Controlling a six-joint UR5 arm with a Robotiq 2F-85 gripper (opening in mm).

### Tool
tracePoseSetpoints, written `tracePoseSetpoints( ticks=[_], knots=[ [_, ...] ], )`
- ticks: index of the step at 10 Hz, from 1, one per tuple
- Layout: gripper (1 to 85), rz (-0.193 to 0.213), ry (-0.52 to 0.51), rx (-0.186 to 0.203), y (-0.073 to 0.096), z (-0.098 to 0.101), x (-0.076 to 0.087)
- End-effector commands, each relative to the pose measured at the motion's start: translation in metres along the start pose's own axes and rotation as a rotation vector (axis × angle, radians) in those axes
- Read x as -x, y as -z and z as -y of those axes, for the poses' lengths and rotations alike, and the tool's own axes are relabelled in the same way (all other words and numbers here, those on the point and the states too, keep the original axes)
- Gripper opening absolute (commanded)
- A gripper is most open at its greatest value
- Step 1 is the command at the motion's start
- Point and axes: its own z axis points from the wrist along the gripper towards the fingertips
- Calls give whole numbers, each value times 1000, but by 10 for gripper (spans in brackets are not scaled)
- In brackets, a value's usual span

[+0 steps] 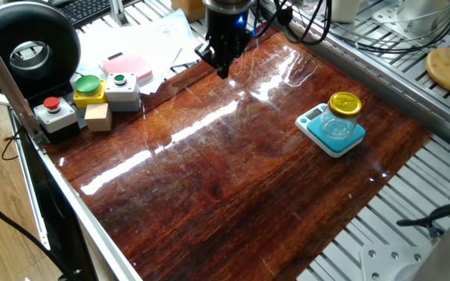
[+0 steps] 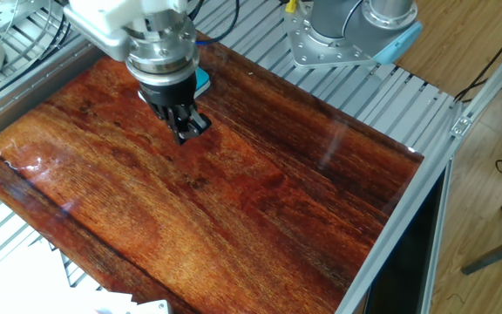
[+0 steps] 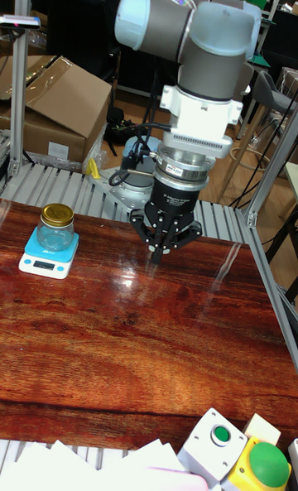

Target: Remove the object from the scale

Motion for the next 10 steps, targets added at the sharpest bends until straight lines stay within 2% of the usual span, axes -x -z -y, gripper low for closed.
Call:
tracePoseSetpoints(
  ticks=[1,2,3,4,6,8,10],
  knots=[
    [10,41,6,2,-12,1,-12],
    [10,-34,80,16,-12,18,-43],
    [10,-56,118,75,-16,18,-58],
    [10,-65,149,102,-22,19,-67],
    [10,-69,181,81,-27,27,-69],
    [10,-60,178,90,-34,26,-69],
    [10,-58,176,89,-33,27,-70]
  ],
)
